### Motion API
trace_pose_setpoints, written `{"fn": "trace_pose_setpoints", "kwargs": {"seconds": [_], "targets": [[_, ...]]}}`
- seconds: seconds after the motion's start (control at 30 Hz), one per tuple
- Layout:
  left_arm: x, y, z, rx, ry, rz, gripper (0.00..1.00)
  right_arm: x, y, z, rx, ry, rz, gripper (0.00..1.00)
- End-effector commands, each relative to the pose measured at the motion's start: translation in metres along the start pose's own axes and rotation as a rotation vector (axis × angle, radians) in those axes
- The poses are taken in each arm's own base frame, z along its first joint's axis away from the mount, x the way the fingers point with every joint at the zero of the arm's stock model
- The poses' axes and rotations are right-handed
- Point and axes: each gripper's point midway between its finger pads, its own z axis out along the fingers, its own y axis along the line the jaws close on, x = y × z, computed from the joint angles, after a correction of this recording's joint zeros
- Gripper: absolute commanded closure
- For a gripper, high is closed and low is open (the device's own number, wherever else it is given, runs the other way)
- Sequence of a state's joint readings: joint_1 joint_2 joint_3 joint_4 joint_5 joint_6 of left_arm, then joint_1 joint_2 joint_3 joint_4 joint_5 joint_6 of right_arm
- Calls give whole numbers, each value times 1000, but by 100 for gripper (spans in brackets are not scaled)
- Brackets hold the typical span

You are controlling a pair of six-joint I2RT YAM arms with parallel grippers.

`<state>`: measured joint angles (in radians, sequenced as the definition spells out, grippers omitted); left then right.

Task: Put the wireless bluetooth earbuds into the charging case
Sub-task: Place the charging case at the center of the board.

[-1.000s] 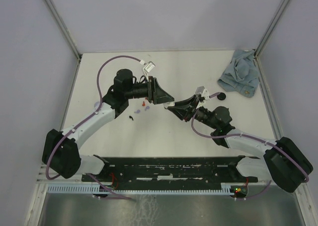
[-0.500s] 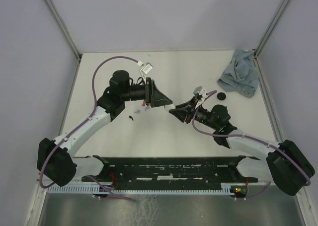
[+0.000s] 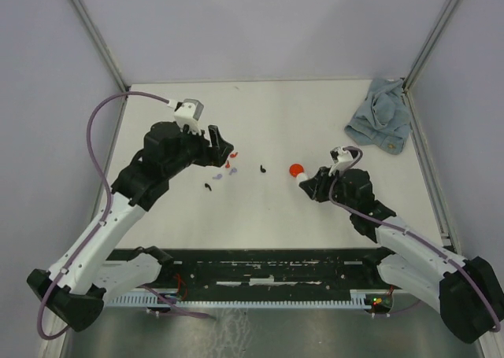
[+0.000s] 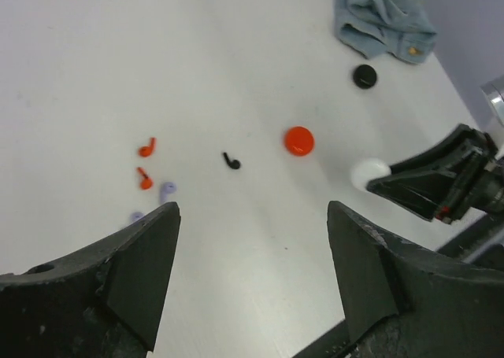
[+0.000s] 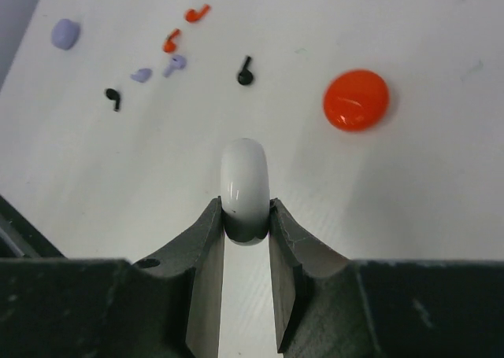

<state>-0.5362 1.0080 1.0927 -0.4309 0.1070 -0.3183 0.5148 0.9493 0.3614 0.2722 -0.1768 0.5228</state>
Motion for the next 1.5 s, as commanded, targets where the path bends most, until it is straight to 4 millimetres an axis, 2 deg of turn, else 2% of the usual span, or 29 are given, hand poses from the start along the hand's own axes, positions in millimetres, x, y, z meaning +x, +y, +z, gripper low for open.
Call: {"fn": "trace_pose_setpoints", "kwargs": {"seconds": [0.0, 0.2, 0.3, 0.53, 0.63, 0.7, 0.87, 1.0, 1.13, 1.33, 1.47], "targets": [[-14, 55, -27, -302, -87, 96, 16, 23, -46, -16, 228, 59, 81, 98], [-2, 81, -34, -425, -108, 97, 10, 32, -92, -35, 453, 50, 170, 98], [3, 90, -34, -468, -94, 104, 9, 33, -109, -41, 517, 36, 223, 97], [15, 102, -33, -489, -75, 104, 9, 32, -131, -37, 533, 16, 378, 93], [18, 101, -32, -463, -73, 92, 9, 36, -143, -37, 549, 18, 463, 92], [17, 100, -32, -451, -79, 84, 9, 41, -153, -41, 574, 18, 522, 89], [16, 101, -34, -452, -87, 81, 9, 49, -171, -55, 640, 19, 595, 72], [17, 96, -32, -421, -81, 79, 8, 50, -174, -68, 698, 60, 562, 52], [18, 96, -31, -418, -79, 79, 8, 43, -172, -79, 730, 99, 516, 38], [19, 96, -31, -420, -77, 78, 8, 28, -159, -81, 723, 135, 450, 24], [18, 97, -31, -423, -78, 77, 8, 14, -143, -71, 734, 157, 312, 21]]}}
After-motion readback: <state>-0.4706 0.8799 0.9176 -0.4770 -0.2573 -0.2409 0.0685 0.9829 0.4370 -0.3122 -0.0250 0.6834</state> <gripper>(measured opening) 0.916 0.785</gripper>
